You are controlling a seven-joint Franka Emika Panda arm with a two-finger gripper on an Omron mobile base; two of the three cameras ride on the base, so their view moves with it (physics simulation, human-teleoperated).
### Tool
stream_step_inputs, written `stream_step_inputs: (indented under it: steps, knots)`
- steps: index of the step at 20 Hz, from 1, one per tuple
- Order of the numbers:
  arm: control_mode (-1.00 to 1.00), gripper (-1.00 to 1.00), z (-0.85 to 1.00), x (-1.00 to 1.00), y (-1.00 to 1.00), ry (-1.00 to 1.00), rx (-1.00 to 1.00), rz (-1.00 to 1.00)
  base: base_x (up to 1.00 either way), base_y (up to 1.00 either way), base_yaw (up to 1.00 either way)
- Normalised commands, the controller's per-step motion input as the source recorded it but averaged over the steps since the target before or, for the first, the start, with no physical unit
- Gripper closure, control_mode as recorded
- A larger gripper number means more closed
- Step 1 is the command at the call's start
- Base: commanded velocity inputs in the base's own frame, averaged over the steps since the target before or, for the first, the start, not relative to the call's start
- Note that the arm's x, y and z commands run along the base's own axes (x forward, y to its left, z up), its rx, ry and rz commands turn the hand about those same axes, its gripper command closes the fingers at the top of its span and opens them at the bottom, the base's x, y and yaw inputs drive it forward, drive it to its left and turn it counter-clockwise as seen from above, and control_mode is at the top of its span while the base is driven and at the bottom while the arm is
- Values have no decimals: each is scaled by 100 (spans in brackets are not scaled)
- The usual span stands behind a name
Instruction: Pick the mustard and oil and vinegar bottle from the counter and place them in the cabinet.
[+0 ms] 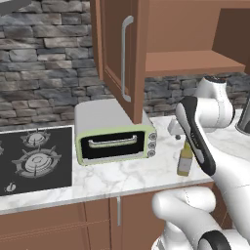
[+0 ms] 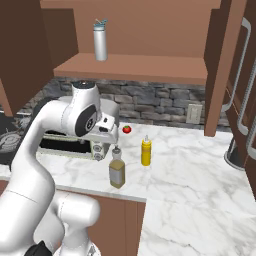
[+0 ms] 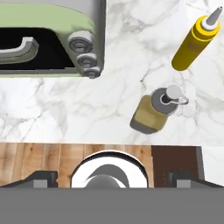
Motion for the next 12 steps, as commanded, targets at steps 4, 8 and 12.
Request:
stream_step_inputs:
  steps: [4, 8, 12]
  knots:
    - [-100, -100, -14, -11, -29, 0, 0, -3, 0, 0, 0]
    - [-100, -100, -11, -1, -15, 0, 0, -5, 0, 0, 0]
    - [-100, -100, -7, 0, -12, 0, 0, -4, 0, 0, 0]
